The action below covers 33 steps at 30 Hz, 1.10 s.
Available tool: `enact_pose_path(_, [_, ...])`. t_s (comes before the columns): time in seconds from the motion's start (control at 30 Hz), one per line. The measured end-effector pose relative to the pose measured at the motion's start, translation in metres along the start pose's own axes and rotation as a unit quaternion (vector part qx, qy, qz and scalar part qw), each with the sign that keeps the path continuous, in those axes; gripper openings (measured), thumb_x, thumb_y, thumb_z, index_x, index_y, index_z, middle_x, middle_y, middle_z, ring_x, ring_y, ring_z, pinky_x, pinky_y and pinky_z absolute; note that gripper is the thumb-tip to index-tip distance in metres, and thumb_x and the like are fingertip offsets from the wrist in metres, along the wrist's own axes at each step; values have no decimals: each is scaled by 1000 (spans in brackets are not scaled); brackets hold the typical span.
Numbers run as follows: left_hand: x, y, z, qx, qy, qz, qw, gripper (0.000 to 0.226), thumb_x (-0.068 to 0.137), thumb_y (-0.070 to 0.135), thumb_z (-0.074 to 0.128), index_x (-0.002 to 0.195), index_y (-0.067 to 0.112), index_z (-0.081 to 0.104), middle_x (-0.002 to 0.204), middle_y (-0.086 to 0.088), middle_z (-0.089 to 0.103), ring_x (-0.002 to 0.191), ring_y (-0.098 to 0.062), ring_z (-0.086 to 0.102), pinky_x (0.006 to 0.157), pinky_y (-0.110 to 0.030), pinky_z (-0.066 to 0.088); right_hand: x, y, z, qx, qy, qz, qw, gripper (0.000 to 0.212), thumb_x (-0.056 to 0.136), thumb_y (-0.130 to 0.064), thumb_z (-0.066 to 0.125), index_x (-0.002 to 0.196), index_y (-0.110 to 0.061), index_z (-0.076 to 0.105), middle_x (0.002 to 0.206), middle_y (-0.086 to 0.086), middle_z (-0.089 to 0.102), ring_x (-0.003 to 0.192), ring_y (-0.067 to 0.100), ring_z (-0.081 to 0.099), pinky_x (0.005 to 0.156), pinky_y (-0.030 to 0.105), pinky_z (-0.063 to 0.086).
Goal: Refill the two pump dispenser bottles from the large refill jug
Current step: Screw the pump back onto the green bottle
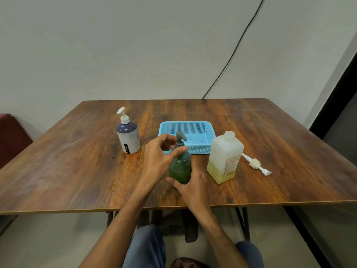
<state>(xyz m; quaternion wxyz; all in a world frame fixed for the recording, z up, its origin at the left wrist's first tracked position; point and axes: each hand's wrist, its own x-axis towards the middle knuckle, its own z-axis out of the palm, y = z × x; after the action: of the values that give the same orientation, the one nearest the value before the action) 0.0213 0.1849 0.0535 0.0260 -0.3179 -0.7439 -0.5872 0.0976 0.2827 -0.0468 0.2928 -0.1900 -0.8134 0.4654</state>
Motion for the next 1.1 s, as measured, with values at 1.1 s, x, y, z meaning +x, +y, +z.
enact_pose_path(1.1, [-17, -15, 7, -113, -14, -1, 993, 33, 95, 34, 68, 128, 34, 63, 125, 18, 69, 121, -1, 62, 98, -22, 52, -1, 0, -5, 0, 2, -1, 1000, 80, 69, -43, 87, 137, -32, 46, 122, -13, 62, 115, 5, 58, 95, 39, 55])
